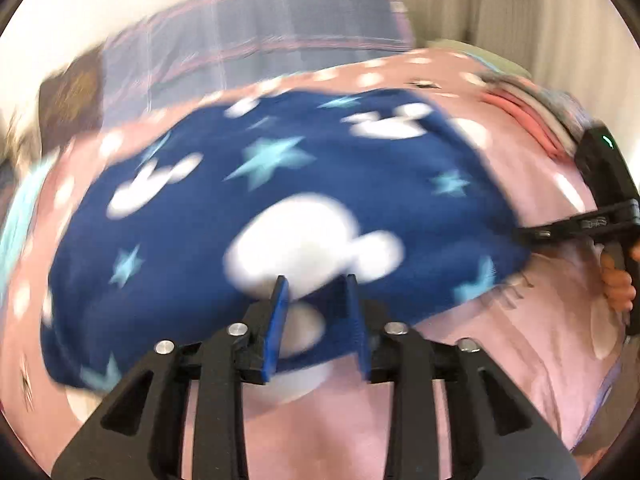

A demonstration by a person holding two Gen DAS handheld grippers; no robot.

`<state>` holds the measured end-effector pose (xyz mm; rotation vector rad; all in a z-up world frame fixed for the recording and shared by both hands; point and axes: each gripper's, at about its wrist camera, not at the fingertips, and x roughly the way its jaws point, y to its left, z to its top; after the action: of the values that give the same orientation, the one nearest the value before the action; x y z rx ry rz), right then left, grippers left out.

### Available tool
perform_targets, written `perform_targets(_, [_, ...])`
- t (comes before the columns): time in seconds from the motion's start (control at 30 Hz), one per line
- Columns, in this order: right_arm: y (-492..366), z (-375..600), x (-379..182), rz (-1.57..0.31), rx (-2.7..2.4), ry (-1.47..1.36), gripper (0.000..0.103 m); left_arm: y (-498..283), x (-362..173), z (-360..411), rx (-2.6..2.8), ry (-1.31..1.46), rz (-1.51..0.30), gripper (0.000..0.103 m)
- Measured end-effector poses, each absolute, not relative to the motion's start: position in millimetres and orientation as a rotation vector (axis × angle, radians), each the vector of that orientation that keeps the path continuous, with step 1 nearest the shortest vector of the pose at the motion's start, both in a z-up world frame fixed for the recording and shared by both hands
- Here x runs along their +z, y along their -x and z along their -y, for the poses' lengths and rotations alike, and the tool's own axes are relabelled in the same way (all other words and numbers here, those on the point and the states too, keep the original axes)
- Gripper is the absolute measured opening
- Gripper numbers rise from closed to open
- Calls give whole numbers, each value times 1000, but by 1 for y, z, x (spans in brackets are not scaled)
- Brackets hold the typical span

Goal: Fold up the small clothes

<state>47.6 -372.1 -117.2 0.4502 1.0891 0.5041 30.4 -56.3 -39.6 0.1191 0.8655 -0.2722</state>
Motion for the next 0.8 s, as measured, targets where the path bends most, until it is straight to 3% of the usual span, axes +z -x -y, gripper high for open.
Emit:
perform_targets(0.1, [-44,380,-117,-1113,480,-537,12,-17,-36,30,-231,-50,-856,36])
perform_targets(0.3, [-31,349,-73,-1046,377,-341,19,18,-14,-25,-162,7,-744,38])
perform_targets(0.33, [-29,344,-65,-1024,370,-333,25,19,-11,-40,-143,36,-736,38])
perform_targets(0.37, [-27,339,-61,-1006,374,-332,40,26,-8,-55,-116,69,-729,38])
perform_targets(0.43, [-28,326,-50,-970,395,-325,47,30,-7,-96,-52,146,-716,38])
perform_targets(0.6, [-33,263,-25,-930,474,-201,47,47,-12,-177,0,318,-687,36])
perform_targets(0.8, [-32,155,-10,-916,623,12,54,28,-18,-185,-196,357,-701,36])
